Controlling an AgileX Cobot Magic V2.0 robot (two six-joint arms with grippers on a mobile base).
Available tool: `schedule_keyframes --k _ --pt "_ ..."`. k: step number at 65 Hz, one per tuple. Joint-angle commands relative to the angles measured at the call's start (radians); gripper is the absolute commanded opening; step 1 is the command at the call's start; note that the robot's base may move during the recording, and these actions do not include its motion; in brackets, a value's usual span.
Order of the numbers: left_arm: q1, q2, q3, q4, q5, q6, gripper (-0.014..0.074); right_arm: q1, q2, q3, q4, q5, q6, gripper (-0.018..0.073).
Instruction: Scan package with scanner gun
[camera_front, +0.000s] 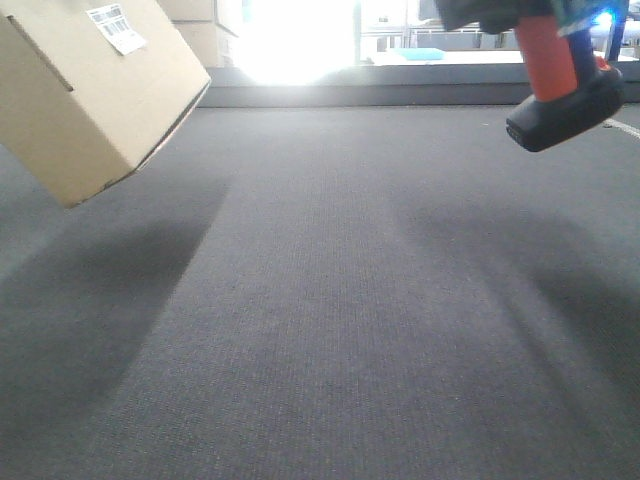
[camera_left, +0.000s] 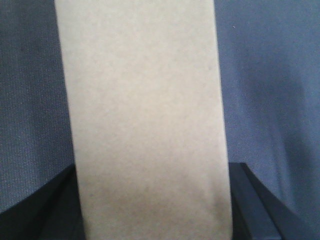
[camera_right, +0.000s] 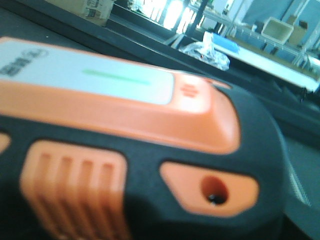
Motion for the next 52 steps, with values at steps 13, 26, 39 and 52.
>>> schedule_keyframes --k 13,26,39,52 --pt "0.003 -0.014 -0.003 -0.012 -0.007 0.001 -0.0111 -0.004 -0.116 -0.007 0.163 -0.024 0.091 -0.0153" --pt "0.003 -0.014 -0.003 -0.012 -0.007 0.001 -0.0111 -0.008 -0.178 -0.007 0.178 -0.006 0.147 -0.0153" --pt "0.003 -0.014 -0.003 -0.014 -0.007 0.001 -0.0111 -0.114 -0.195 -0.005 0.181 0.145 0.233 -0.0153" --pt "0.003 -0.014 -0.003 -0.014 -0.007 0.001 -0.0111 -0.199 -0.193 -0.005 0.108 0.193 0.237 -0.0154"
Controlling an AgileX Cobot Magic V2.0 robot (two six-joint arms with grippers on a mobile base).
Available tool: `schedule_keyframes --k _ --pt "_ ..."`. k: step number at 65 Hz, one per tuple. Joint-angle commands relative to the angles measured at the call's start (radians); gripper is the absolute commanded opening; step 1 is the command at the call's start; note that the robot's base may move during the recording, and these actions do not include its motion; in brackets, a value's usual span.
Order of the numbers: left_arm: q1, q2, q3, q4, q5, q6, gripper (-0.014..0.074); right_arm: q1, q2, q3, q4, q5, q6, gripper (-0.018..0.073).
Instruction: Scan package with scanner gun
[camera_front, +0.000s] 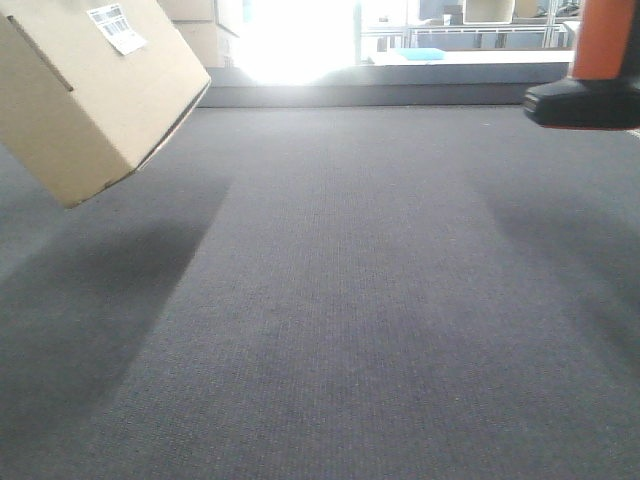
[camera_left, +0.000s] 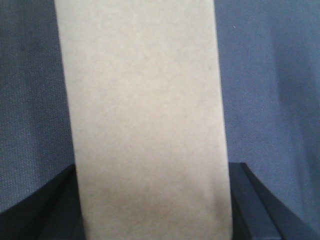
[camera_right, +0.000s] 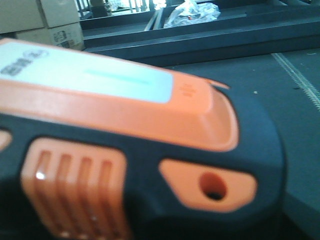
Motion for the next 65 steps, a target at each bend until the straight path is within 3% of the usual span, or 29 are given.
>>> schedule_keyframes --k 1,20,38,54,58,65 --pt "0.003 -0.014 -0.003 -0.014 -0.007 0.001 -0.0111 -0.029 -0.010 -0.007 -0.090 -0.015 0.009 -0.0154" --pt "0.003 -0.014 -0.003 -0.014 -0.007 0.001 -0.0111 -0.029 0.098 -0.007 -0.321 -0.035 0.240 -0.0157" --pt "0.003 -0.014 -0.003 -0.014 -0.007 0.001 -0.0111 -0.029 0.233 -0.005 -0.585 -0.181 0.575 -0.0158" --pt "0.003 -0.014 -0.003 -0.014 -0.007 0.001 -0.0111 -0.029 0.292 0.006 -0.641 -0.236 0.629 -0.0158" --pt "0.003 -0.014 -0.003 -0.014 -0.007 0.001 -0.0111 -0.032 0.299 0.026 -0.655 -0.275 0.707 -0.0158" --pt "0.003 -0.014 -0.003 -0.014 -0.007 0.001 -0.0111 -0.043 0.309 0.066 -0.734 -0.303 0.714 -0.0158"
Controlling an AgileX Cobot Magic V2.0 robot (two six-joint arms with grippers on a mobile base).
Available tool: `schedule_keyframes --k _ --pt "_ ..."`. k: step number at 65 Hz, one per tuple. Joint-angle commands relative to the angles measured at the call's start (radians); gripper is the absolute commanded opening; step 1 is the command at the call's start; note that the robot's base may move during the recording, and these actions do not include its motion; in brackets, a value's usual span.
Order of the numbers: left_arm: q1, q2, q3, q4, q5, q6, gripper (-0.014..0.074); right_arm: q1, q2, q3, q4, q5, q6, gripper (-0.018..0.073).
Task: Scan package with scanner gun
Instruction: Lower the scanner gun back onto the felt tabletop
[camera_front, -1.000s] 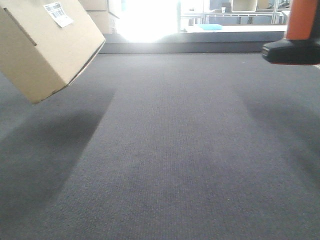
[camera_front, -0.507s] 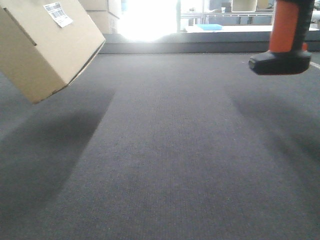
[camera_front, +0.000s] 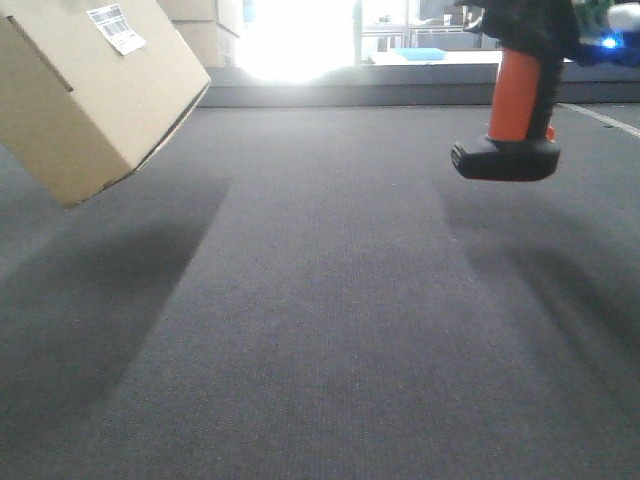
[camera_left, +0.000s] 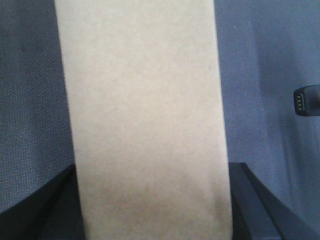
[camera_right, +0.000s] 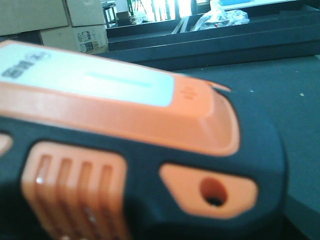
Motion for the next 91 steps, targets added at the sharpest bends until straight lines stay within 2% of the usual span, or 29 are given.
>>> schedule_keyframes --k 1,7,16,23,45,60,91 --pt "0.003 -0.014 -0.003 -0.014 -0.007 0.001 -0.0111 -0.011 0.005 0.024 -0.087 -0.112 0.035 -0.0158" --pt "0.003 -0.014 -0.003 -0.014 -0.007 0.001 -0.0111 -0.011 0.025 0.047 -0.126 -0.129 0.037 -0.0158" --pt "0.003 -0.014 -0.003 -0.014 -0.007 0.001 -0.0111 -0.011 0.048 0.053 -0.128 -0.179 0.103 -0.0158" --pt "0.003 -0.014 -0.003 -0.014 -0.007 0.001 -0.0111 -0.011 0.072 0.053 -0.128 -0.227 0.112 -0.0158" --pt "0.003 -0.014 -0.003 -0.014 -0.007 0.001 -0.0111 -0.011 0.119 0.053 -0.128 -0.219 0.114 -0.0158" --pt "0.003 -0.014 -0.003 -0.014 -0.007 0.001 -0.0111 -0.011 0.119 0.053 -0.128 -0.162 0.114 -0.0158" --pt "0.003 -0.014 -0.003 -0.020 -0.007 0.001 -0.0111 -0.011 0.125 0.053 -0.128 -0.160 0.114 -0.0158"
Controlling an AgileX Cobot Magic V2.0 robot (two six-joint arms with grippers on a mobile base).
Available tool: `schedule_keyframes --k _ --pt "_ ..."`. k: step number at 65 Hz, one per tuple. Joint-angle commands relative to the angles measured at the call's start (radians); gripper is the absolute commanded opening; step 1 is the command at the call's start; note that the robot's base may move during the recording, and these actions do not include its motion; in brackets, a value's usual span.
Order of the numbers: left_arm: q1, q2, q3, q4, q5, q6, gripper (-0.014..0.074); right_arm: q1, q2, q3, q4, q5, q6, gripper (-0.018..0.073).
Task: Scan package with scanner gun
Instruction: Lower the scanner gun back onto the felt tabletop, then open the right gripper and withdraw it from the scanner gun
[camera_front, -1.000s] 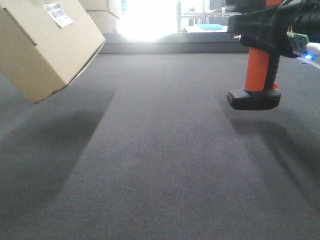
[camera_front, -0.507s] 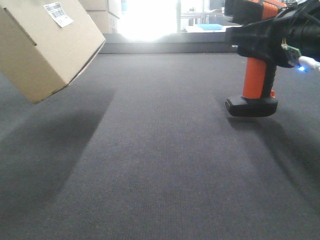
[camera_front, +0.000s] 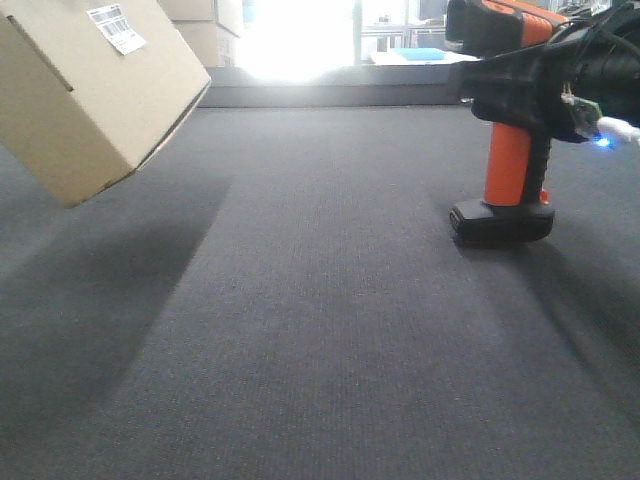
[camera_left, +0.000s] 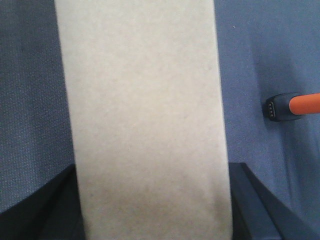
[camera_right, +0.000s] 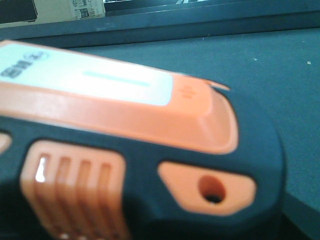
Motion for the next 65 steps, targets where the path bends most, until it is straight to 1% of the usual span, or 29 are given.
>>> schedule_keyframes --k 1,16,46,49,54,58,59,60,65 --pt "0.003 -0.014 -0.003 -0.020 -0.007 0.001 -0.0111 -0.005 0.002 -0.005 -0.018 -0.063 0.004 -0.0158" --pt "0.003 -0.014 -0.003 -0.020 -0.007 0.001 -0.0111 -0.005 0.065 -0.005 -0.018 -0.154 0.004 -0.0158" --pt "0.003 -0.014 -0.003 -0.021 -0.007 0.001 -0.0111 -0.005 0.070 -0.005 -0.018 -0.139 0.004 -0.0158" --pt "0.003 -0.014 -0.003 -0.021 -0.007 0.001 -0.0111 -0.005 0.070 -0.005 -0.018 -0.130 0.004 -0.0136" --pt "0.003 -0.014 -0.003 -0.021 -0.007 0.001 -0.0111 -0.005 0.070 -0.005 -0.018 -0.115 0.004 -0.0020" --pt "0.003 -0.014 -0.003 -0.021 -0.007 0.001 -0.0111 -0.005 0.070 -0.005 -0.018 -0.101 0.004 0.0146" --pt "0.003 -0.014 -0.003 -0.021 -0.007 0.001 -0.0111 -0.005 0.070 -0.005 -0.018 -0.101 0.004 0.0167" --pt "0.003 -0.014 -0.003 -0.021 -0.007 0.001 -0.0111 -0.005 0.070 -0.005 -0.018 -0.099 0.004 0.0230" --pt "0.003 -0.014 -0.003 -0.021 -0.007 0.001 -0.0111 -0.005 0.070 -0.005 -0.018 -0.099 0.004 0.0436"
